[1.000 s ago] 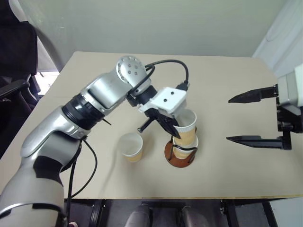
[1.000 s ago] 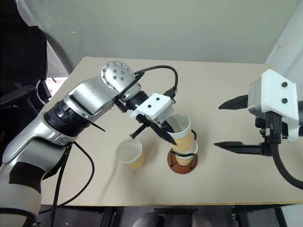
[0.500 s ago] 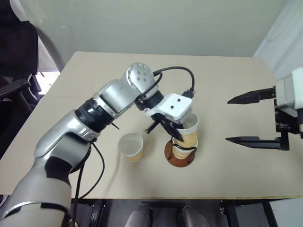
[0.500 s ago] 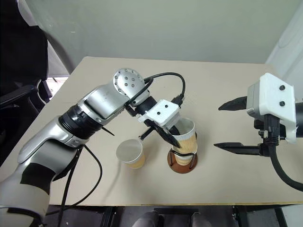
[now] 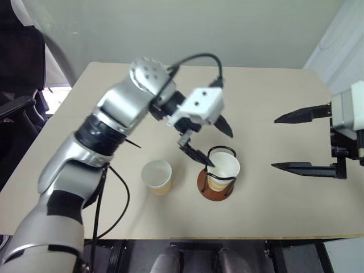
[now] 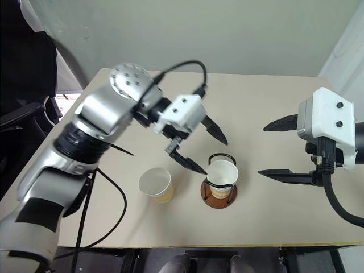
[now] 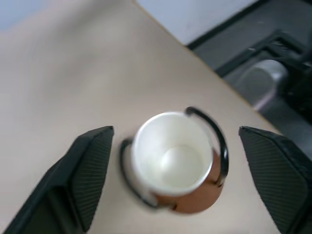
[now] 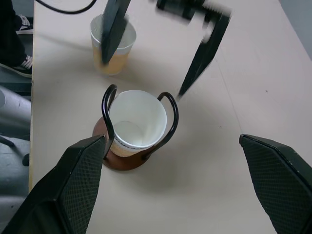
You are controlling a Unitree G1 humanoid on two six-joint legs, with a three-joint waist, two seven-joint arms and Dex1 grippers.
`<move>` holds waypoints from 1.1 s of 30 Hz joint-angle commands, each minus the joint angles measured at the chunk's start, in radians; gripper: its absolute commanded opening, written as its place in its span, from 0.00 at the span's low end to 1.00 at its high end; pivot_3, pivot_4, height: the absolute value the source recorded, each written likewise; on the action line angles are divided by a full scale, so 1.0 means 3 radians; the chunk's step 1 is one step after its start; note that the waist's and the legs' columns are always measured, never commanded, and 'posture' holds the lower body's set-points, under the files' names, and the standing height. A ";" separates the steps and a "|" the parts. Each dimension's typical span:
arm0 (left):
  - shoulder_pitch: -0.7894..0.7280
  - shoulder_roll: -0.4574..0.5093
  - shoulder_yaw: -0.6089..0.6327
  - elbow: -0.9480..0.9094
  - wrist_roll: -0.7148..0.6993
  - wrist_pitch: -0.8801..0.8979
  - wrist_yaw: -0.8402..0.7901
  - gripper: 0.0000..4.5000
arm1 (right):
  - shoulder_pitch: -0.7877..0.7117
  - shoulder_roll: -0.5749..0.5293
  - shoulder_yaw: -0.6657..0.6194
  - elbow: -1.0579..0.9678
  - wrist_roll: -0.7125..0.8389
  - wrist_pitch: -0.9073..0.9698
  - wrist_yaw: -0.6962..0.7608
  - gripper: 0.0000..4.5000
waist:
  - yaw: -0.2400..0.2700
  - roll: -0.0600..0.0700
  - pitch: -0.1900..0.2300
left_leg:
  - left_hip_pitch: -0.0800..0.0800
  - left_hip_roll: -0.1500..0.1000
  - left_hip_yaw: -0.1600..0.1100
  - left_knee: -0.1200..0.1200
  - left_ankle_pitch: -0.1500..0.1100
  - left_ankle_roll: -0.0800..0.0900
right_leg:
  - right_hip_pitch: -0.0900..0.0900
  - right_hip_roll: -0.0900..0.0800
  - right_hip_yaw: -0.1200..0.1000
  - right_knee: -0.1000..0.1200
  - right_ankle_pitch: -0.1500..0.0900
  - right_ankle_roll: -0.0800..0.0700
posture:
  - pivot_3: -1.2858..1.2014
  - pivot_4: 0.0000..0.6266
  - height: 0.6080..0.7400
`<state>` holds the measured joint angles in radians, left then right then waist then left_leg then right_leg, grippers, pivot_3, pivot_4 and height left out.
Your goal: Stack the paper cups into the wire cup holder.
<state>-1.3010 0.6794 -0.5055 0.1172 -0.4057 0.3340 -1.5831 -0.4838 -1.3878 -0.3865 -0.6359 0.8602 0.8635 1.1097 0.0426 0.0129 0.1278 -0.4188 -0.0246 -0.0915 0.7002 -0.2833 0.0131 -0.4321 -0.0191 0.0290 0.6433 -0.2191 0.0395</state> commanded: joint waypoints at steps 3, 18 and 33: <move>0.0154 0.0510 0.0485 -0.0524 -0.0055 0.0218 -0.0103 0.98 | -0.0050 -0.0029 0.0012 0.0033 0.0090 -0.0039 0.0046 1.00 | -0.0020 0.0000 0.0000 | 0.0000 0.0000 0.0000 -0.0002 0.0000 0.0000 | 0.0000 0.0000 0.0001 -0.0002 0.0000 0.0000 | 0.52 0.24 1.00; 0.0961 0.1382 0.0742 -0.1668 -0.0366 0.0703 -0.0102 0.98 | -0.0569 0.0476 0.0636 0.0250 0.0036 -0.0529 0.0239 1.00 | -0.0036 0.0000 -0.0001 | 0.0006 -0.0001 -0.0002 0.0001 0.0001 0.0004 | 0.0004 0.0001 0.0000 -0.0001 -0.0001 0.0000 | 0.52 0.24 1.00; 0.1384 0.1796 0.0600 -0.2126 0.0177 0.0766 -0.0049 0.98 | -0.0931 0.0526 0.1056 0.0609 -0.0156 -0.0665 0.0924 1.00 | -0.0063 0.0001 -0.0001 | 0.0013 0.0000 -0.0003 -0.0002 0.0001 0.0003 | 0.0009 0.0001 0.0000 0.0000 -0.0003 -0.0006 | 0.52 0.24 1.00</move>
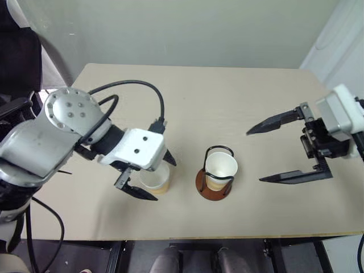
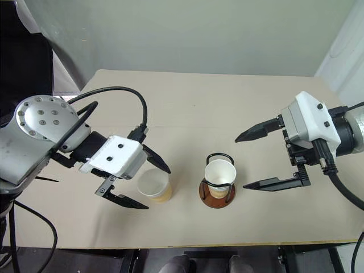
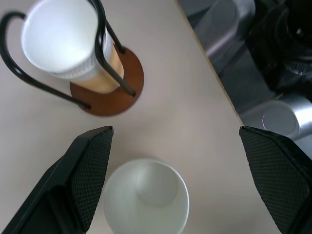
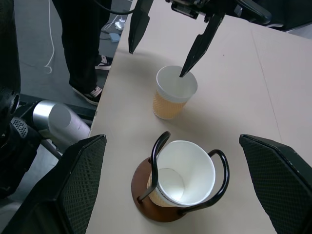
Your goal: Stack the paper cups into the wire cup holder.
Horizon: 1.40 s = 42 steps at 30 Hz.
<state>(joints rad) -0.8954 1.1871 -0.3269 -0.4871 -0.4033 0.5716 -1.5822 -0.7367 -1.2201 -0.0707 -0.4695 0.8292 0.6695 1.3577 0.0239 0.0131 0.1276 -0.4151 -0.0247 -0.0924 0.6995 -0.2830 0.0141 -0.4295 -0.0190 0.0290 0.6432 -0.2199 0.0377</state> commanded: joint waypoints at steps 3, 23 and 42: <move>0.0164 0.0216 0.0021 -0.0200 0.0303 -0.0109 -0.0072 0.98 | -0.0152 -0.0039 0.0043 0.0105 -0.0086 -0.0006 0.0172 1.00 | -0.0001 0.0000 0.0000 | 0.0000 0.0000 0.0000 -0.0001 0.0000 0.0000 | 0.0000 0.0000 0.0000 0.0000 0.0000 -0.0001 | 0.52 0.24 1.00; 0.0681 0.0379 0.0042 -0.0157 0.0897 -0.0450 0.0051 0.98 | -0.0061 0.0186 0.0140 -0.0088 -0.0273 -0.0013 0.0115 1.00 | -0.0002 0.0000 0.0000 | 0.0002 0.0000 -0.0001 -0.0003 -0.0003 -0.0003 | 0.0000 0.0000 0.0000 0.0003 -0.0003 -0.0006 | 0.52 0.24 1.00; 0.0738 -0.0212 -0.0128 0.0361 0.1371 -0.0982 0.0093 0.98 | -0.0004 0.0204 0.0105 -0.0120 -0.0321 -0.0008 0.0071 1.00 | 0.0001 0.0000 0.0000 | 0.0002 0.0000 -0.0001 -0.0003 -0.0004 -0.0006 | 0.0000 -0.0001 0.0000 0.0004 -0.0003 -0.0007 | 0.52 0.24 1.00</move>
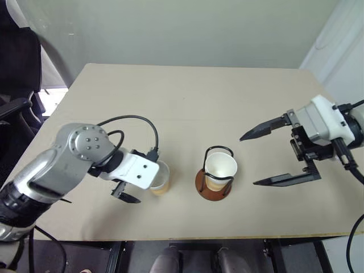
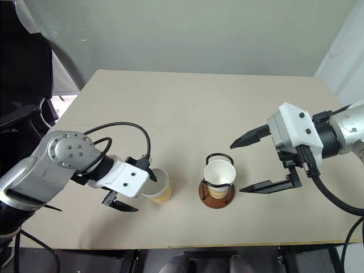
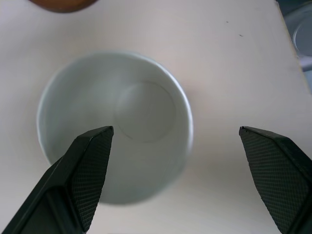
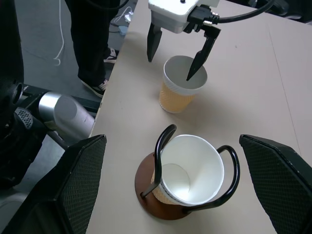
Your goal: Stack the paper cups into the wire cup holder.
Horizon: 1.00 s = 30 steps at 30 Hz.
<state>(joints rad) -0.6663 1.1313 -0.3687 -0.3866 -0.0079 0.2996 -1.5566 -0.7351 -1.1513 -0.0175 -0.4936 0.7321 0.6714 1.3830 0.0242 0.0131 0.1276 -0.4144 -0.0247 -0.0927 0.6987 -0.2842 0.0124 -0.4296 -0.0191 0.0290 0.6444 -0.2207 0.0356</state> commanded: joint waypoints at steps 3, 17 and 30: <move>-0.0025 -0.0070 0.0019 0.0067 0.0084 -0.0115 -0.0013 0.98 | 0.0010 -0.0038 -0.0096 -0.0051 0.0017 -0.0005 -0.0014 1.00 | 0.0000 0.0000 0.0000 | 0.0000 0.0000 0.0000 0.0000 0.0000 0.0000 | 0.0000 0.0000 0.0000 0.0000 0.0000 0.0000 | 0.52 0.24 1.00; -0.0141 -0.0156 -0.0038 0.0375 -0.0095 -0.0245 -0.0193 0.30 | 0.0250 -0.0078 -0.0198 -0.0080 -0.0001 -0.0086 -0.0010 1.00 | 0.0002 0.0000 0.0000 | 0.0000 0.0000 0.0000 0.0000 0.0000 0.0000 | 0.0000 0.0000 0.0000 0.0000 0.0000 0.0000 | 0.52 0.24 1.00; -0.0636 -0.0150 -0.0048 0.0624 -0.0548 0.0042 -0.0193 0.00 | -0.0269 -0.0101 0.0003 0.0239 0.0054 0.0195 0.0062 1.00 | 0.0002 0.0000 0.0000 | 0.0000 0.0000 0.0000 0.0000 0.0000 -0.0001 | 0.0000 0.0000 0.0000 0.0000 0.0000 0.0000 | 0.52 0.24 1.00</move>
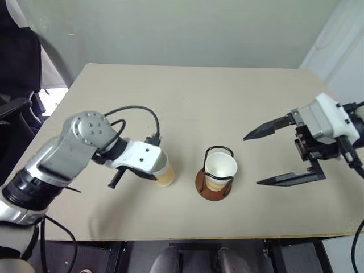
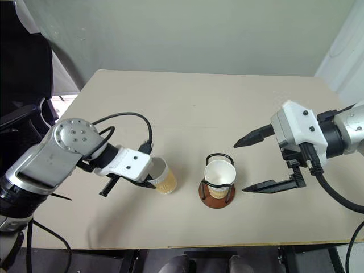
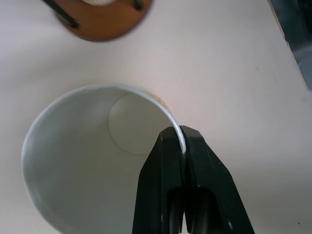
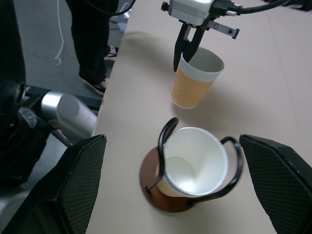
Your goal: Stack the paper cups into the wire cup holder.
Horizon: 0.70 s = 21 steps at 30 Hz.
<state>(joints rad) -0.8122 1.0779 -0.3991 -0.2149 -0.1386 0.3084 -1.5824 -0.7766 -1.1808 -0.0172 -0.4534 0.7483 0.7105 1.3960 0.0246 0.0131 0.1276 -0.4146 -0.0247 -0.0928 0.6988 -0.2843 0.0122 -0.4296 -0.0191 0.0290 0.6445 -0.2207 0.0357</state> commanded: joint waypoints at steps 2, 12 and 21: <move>-0.0277 0.0046 0.0040 0.0106 -0.0225 0.0049 -0.0107 0.00 | -0.0166 -0.0008 0.0037 0.0186 -0.0044 0.0071 0.0043 1.00 | 0.0002 0.0000 0.0000 | 0.0000 0.0000 0.0000 0.0000 0.0000 0.0000 | 0.0000 0.0000 0.0000 0.0000 0.0000 0.0000 | 0.52 0.24 1.00; -0.1099 -0.0232 0.0041 0.0423 -0.0823 0.0485 -0.0107 0.00 | -0.0035 -0.0040 0.0037 0.0316 -0.0220 -0.0035 0.0139 1.00 | 0.0015 0.0000 0.0000 | -0.0004 -0.0001 0.0000 -0.0001 0.0000 0.0000 | -0.0002 -0.0001 -0.0001 -0.0003 0.0000 0.0001 | 0.52 0.24 1.00; -0.1646 -0.0631 -0.0010 0.0628 -0.1178 0.0825 -0.0107 0.00 | 0.0100 -0.0147 -0.0042 0.0331 -0.0306 -0.0028 0.0126 1.00 | 0.0016 -0.0001 0.0001 | -0.0007 0.0000 0.0000 -0.0002 0.0000 0.0000 | -0.0003 -0.0001 -0.0001 -0.0007 0.0002 0.0003 | 0.52 0.24 1.00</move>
<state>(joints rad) -1.2727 0.8970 -0.4138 -0.0341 -0.4607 0.5342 -1.5840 -0.7515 -1.2033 0.0156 -0.3480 0.6619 0.7123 1.4316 0.0294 0.0129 0.1278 -0.4167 -0.0248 -0.0928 0.6983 -0.2844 0.0123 -0.4304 -0.0194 0.0288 0.6422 -0.2202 0.0366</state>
